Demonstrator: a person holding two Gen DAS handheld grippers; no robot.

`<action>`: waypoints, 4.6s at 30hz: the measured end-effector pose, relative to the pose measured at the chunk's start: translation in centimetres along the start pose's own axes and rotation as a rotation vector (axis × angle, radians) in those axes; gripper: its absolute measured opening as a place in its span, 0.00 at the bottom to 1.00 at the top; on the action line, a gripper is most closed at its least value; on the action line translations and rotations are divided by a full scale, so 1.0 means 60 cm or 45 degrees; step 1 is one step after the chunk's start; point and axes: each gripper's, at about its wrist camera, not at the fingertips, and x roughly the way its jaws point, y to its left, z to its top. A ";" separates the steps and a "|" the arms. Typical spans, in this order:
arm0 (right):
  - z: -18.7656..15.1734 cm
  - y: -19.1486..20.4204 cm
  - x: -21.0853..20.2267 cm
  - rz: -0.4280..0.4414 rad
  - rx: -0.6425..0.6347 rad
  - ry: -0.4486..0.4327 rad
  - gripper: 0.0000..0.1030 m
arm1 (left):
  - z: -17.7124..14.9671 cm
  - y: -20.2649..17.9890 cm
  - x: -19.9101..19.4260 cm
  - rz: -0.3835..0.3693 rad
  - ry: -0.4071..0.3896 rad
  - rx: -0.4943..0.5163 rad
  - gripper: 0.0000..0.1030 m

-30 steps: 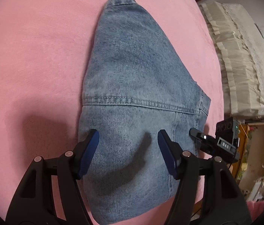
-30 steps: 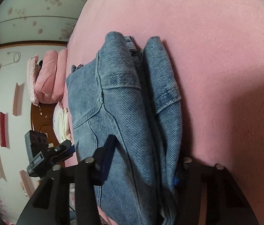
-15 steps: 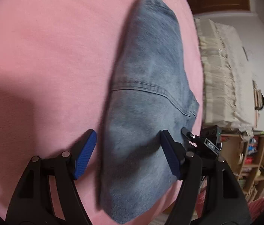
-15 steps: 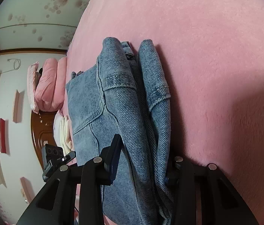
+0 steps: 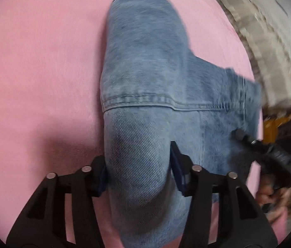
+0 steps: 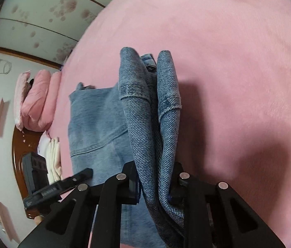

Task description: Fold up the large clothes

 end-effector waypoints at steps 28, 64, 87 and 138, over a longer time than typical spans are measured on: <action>-0.464 0.711 0.103 0.299 -0.608 0.182 0.16 | -0.198 0.370 -0.556 0.266 -0.466 -0.237 0.33; -0.497 1.144 0.828 0.361 -0.551 0.305 0.16 | 0.007 1.111 -0.541 0.359 -0.691 -0.179 0.45; -0.707 0.793 0.448 0.194 -0.622 0.229 0.96 | -0.355 0.749 -0.515 0.859 -0.790 -0.945 0.71; -0.728 0.494 -0.338 -0.546 -0.521 -0.026 1.00 | -0.555 -0.110 -0.596 0.483 -0.357 0.048 0.72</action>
